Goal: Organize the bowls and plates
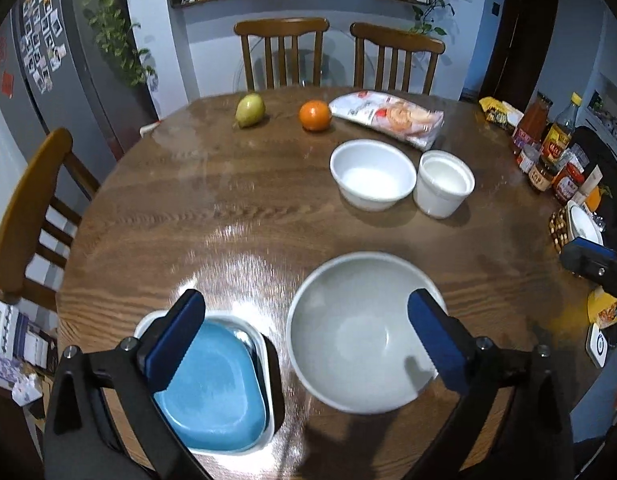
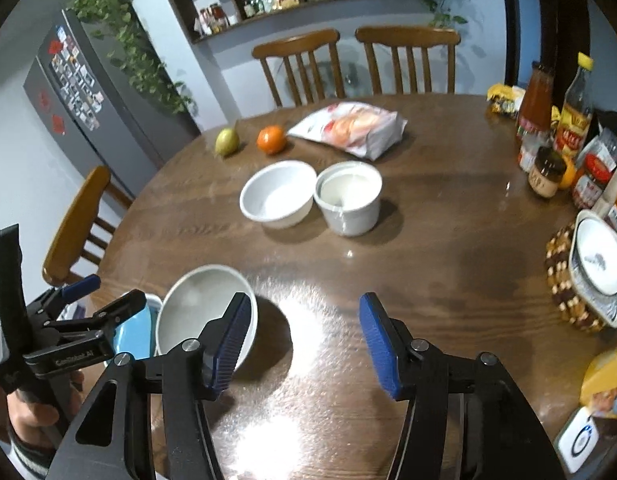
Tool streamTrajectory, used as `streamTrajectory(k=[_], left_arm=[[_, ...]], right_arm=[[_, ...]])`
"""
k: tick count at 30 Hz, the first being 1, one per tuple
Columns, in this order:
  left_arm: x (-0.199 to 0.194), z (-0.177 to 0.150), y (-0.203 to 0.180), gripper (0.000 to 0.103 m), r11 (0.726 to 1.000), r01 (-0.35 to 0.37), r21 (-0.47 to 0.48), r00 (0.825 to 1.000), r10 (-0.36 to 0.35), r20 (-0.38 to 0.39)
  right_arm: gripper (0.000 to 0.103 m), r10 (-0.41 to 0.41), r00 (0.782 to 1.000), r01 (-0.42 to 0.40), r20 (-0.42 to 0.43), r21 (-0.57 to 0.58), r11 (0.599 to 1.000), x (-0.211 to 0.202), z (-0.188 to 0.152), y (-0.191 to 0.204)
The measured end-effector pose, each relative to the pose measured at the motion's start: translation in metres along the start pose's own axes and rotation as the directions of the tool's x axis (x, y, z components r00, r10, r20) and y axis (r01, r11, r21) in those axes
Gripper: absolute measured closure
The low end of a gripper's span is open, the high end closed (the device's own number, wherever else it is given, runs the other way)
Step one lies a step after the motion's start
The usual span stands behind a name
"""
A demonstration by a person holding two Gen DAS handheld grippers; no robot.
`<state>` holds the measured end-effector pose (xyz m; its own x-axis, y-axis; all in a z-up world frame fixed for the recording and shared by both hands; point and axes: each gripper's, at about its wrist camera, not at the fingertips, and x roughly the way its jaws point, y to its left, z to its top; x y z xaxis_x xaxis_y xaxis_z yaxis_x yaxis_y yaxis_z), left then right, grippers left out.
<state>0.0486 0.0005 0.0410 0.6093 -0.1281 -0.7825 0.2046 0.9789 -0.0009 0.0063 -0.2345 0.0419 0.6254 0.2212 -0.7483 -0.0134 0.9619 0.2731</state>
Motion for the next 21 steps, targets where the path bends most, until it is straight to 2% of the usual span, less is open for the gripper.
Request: streamTrajectory(k=[4,11,16,21], left_arm=[[-0.008,0.022,-0.004,0.002,1.0,-0.003,0.015,1.0,0.002,0.027],[-0.008,0.06,-0.01,0.002,0.999,-0.005,0.035,0.999,0.003,0.053],[0.002,0.084,-0.012,0.001,0.999,-0.001,0.045,0.999,-0.001,0.043],[0.03,0.106,-0.013,0.001,0.999,0.003,0.042,1.0,-0.003,0.004]], right_arm=[[0.046,-0.016,0.999,0.016,0.034,-0.002,1.0,-0.013,0.012,-0.003],[0.046,0.003,0.999,-0.004,0.052,0.021,1.0,-0.016,0.03,-0.005],[0.045,-0.008,0.998,0.006,0.056,0.023,1.0,-0.007,0.043,-0.003],[0.045,0.003,0.999,-0.004,0.043,0.027,1.0,0.011,0.053,0.001]])
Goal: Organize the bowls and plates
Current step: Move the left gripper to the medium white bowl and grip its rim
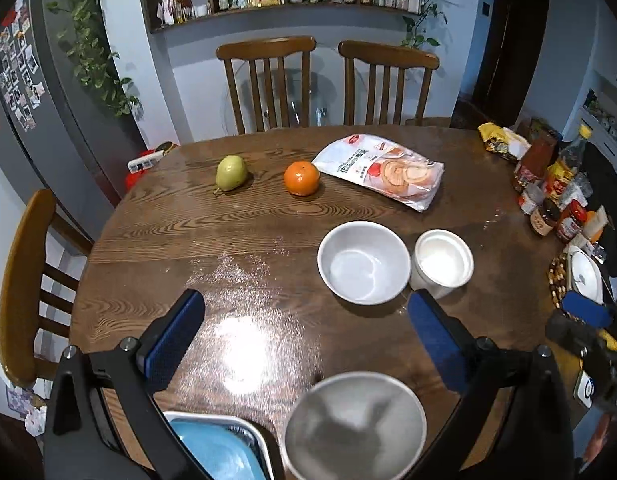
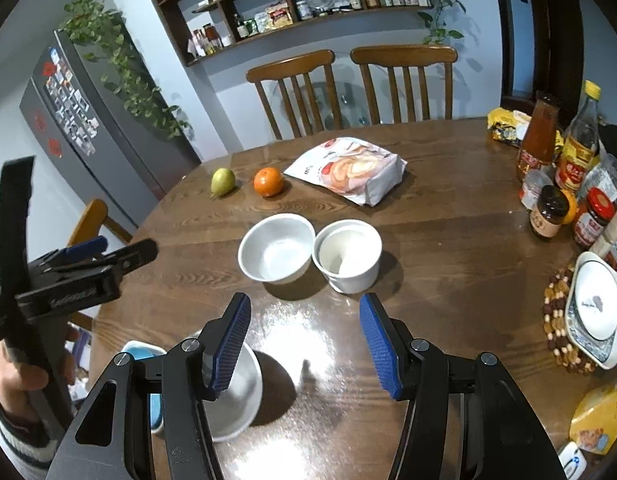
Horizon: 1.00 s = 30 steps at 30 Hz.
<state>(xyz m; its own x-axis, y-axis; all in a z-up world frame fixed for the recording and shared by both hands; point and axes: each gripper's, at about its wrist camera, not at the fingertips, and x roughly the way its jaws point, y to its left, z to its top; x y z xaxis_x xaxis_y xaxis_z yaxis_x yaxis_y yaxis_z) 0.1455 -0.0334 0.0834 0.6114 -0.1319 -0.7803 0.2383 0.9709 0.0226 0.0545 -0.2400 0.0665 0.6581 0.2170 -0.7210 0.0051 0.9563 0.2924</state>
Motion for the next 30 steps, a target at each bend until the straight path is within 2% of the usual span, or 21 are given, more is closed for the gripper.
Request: streamTrajectory(k=[8,14,16,21,26,28,30], left_arm=[[0.071,0.008,0.005,0.002,1.0,-0.016,-0.022,0.993,0.013,-0.119],[0.115,0.008,0.004,0.003,0.999,-0.038,-0.029,0.986,0.033,-0.162],[0.128,0.006,0.004,0.01,0.998,-0.048,-0.032,0.984,0.042,-0.173],[0.158,0.006,0.002,0.032,0.999,0.006,-0.05,0.972,-0.018,-0.234],[0.171,0.006,0.0,0.037,0.997,0.042,-0.063,0.961,-0.057,-0.271],[0.173,0.007,0.0,0.053,0.997,0.052,-0.063,0.958,-0.067,-0.279],[0.175,0.007,0.0,0.057,0.996,0.061,-0.06,0.954,-0.075,-0.289]], right_arm=[[0.045,0.033,0.999,-0.031,-0.029,0.067,0.997,0.041,0.01,0.001],[0.045,0.043,0.997,-0.035,-0.066,0.112,0.993,0.076,0.011,-0.002],[0.045,0.043,0.996,-0.033,-0.074,0.128,0.991,0.086,0.009,-0.004],[0.046,0.063,0.993,-0.046,-0.102,0.162,0.986,0.103,0.003,-0.007],[0.046,0.066,0.989,-0.043,-0.132,0.176,0.983,0.116,-0.001,-0.009],[0.046,0.067,0.988,-0.043,-0.138,0.173,0.984,0.119,-0.001,-0.008],[0.046,0.066,0.987,-0.041,-0.145,0.17,0.985,0.122,-0.002,-0.007]])
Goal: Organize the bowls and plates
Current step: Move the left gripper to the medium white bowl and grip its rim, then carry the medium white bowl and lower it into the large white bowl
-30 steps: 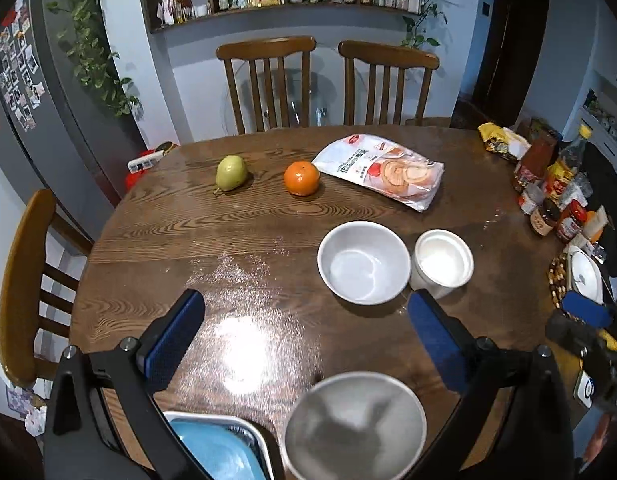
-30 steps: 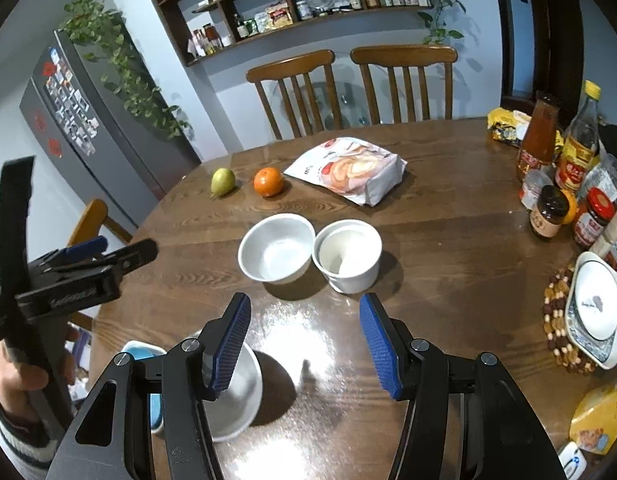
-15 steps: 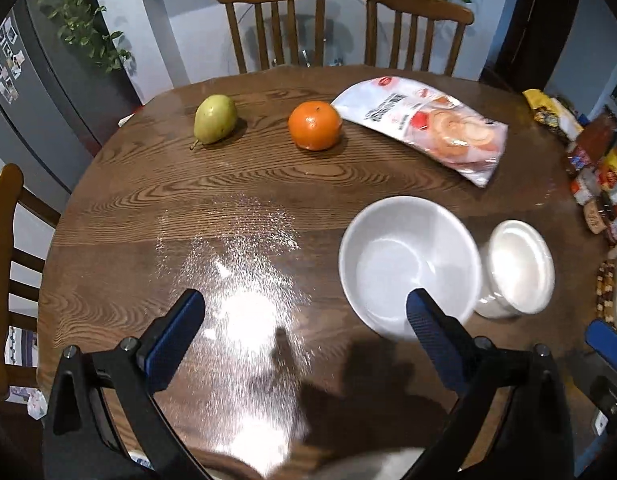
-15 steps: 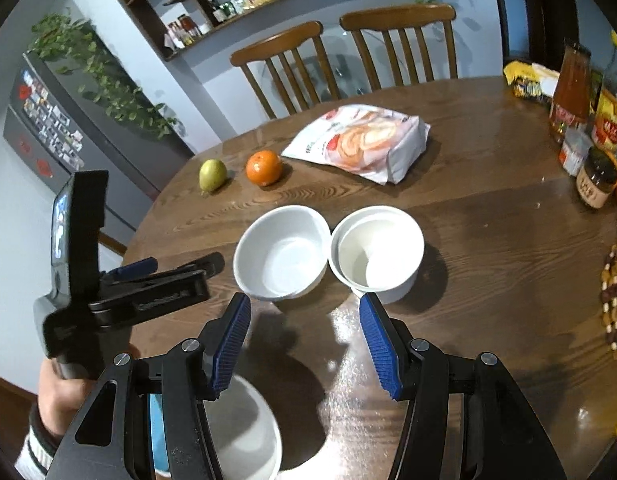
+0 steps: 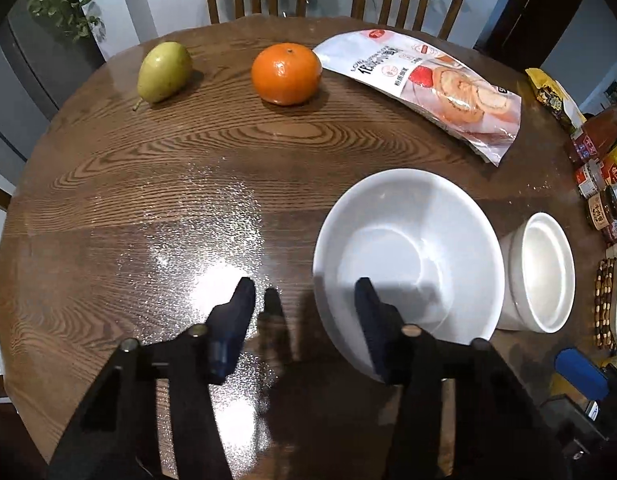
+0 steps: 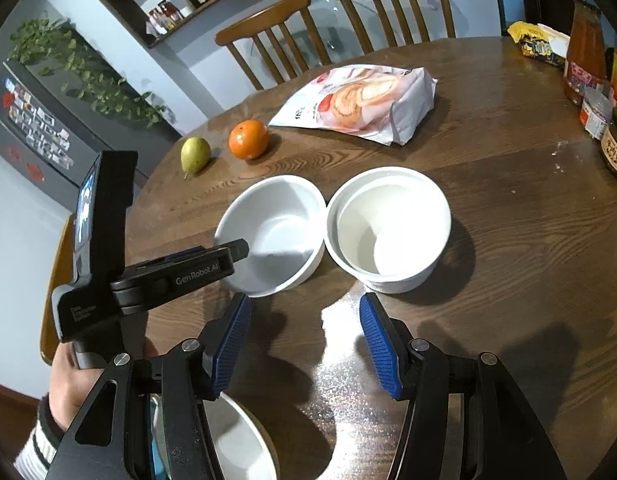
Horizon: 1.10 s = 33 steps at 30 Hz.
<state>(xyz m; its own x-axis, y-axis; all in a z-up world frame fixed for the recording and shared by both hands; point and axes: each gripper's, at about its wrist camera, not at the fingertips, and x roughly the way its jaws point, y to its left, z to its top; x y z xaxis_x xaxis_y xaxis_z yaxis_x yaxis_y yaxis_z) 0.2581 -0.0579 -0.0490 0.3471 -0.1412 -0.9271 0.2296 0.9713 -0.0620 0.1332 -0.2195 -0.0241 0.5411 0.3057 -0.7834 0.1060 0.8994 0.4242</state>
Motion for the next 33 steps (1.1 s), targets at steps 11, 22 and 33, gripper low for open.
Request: streamTrajectory(k=[11,22,33], left_arm=[[0.008,-0.005,0.001,0.093,0.999,0.015,0.043,0.999,-0.014,-0.039],[-0.003,-0.032,0.028,0.091,0.997,0.008,0.079,0.998,-0.003,-0.065],[-0.003,-0.046,0.046,0.09,0.998,0.018,0.055,0.996,-0.013,-0.09]], right_arm=[[0.046,0.003,0.999,-0.003,-0.033,-0.004,1.0,0.015,0.003,0.002],[0.046,0.012,0.996,-0.015,-0.093,-0.032,0.999,0.042,0.002,0.017],[0.046,0.006,0.985,-0.017,-0.175,-0.063,0.998,0.076,0.001,0.033]])
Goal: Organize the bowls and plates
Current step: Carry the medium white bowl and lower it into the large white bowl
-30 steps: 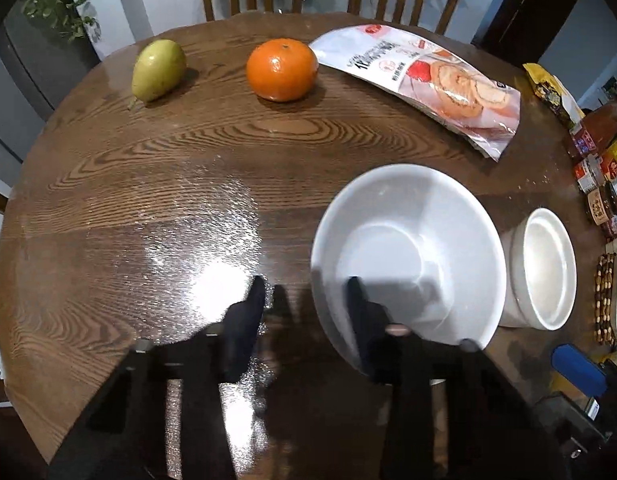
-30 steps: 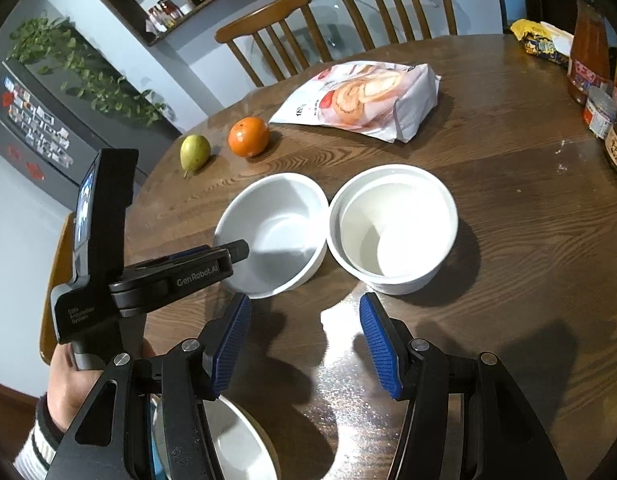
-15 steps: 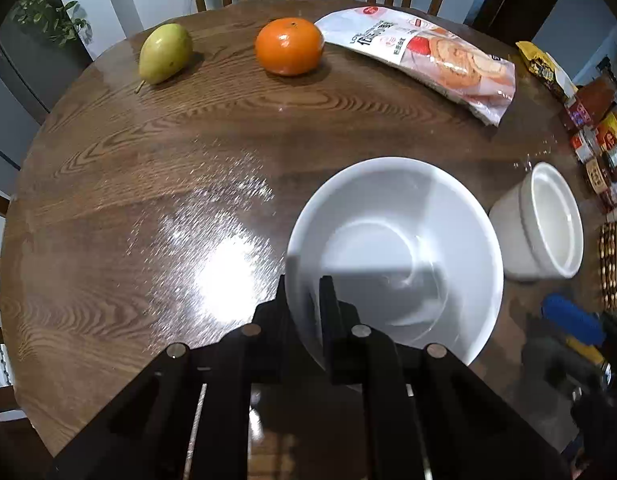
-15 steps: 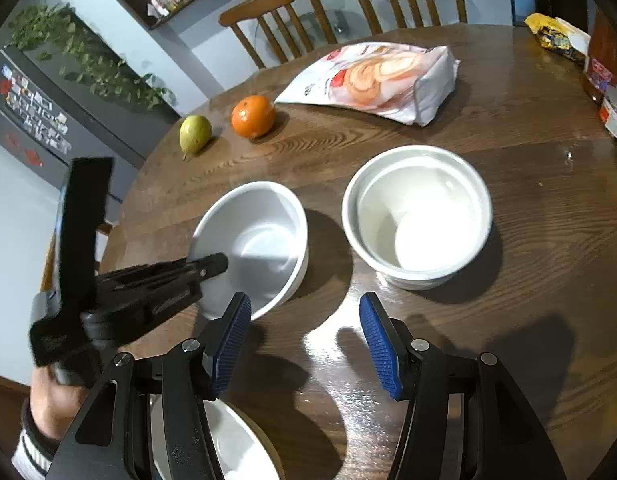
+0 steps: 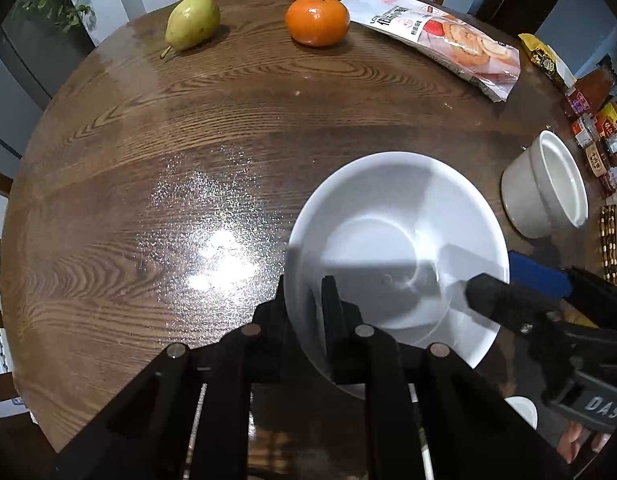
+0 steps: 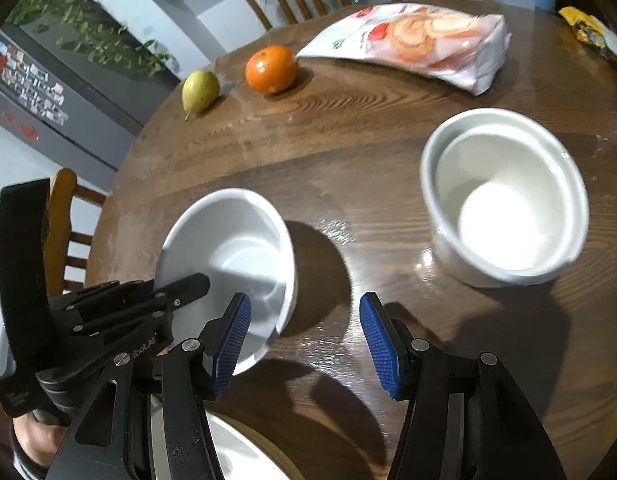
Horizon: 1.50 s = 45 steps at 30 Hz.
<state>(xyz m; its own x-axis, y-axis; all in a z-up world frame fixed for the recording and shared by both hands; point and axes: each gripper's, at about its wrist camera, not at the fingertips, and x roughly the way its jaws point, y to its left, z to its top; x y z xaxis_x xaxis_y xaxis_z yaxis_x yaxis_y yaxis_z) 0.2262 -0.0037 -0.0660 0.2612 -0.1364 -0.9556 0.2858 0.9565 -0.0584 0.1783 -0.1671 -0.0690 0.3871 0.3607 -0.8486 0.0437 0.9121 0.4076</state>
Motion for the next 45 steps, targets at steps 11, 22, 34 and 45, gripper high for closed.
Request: streamTrajectory(k=[11,22,34,45], left_arm=[[0.002,-0.002,-0.003,0.091,1.0,0.029,-0.012,1.0,-0.029,0.006],[-0.021,-0.001,-0.017,0.092,1.0,0.026,0.008,0.996,-0.027,0.08],[-0.075,-0.03,-0.036,0.092,0.998,0.027,0.05,0.972,-0.038,0.231],[-0.101,-0.069,-0.055,0.092,0.997,-0.009,0.072,0.961,-0.011,0.277]], right_arm=[[0.085,0.057,0.998,-0.057,-0.018,0.024,0.998,0.009,0.0,-0.002],[0.089,0.031,0.999,-0.032,0.03,0.006,0.999,-0.006,-0.002,0.005],[0.089,0.01,0.985,-0.003,0.172,-0.043,0.999,-0.073,-0.022,0.018],[0.089,0.021,0.983,-0.01,0.181,-0.064,0.998,-0.098,-0.059,0.023]])
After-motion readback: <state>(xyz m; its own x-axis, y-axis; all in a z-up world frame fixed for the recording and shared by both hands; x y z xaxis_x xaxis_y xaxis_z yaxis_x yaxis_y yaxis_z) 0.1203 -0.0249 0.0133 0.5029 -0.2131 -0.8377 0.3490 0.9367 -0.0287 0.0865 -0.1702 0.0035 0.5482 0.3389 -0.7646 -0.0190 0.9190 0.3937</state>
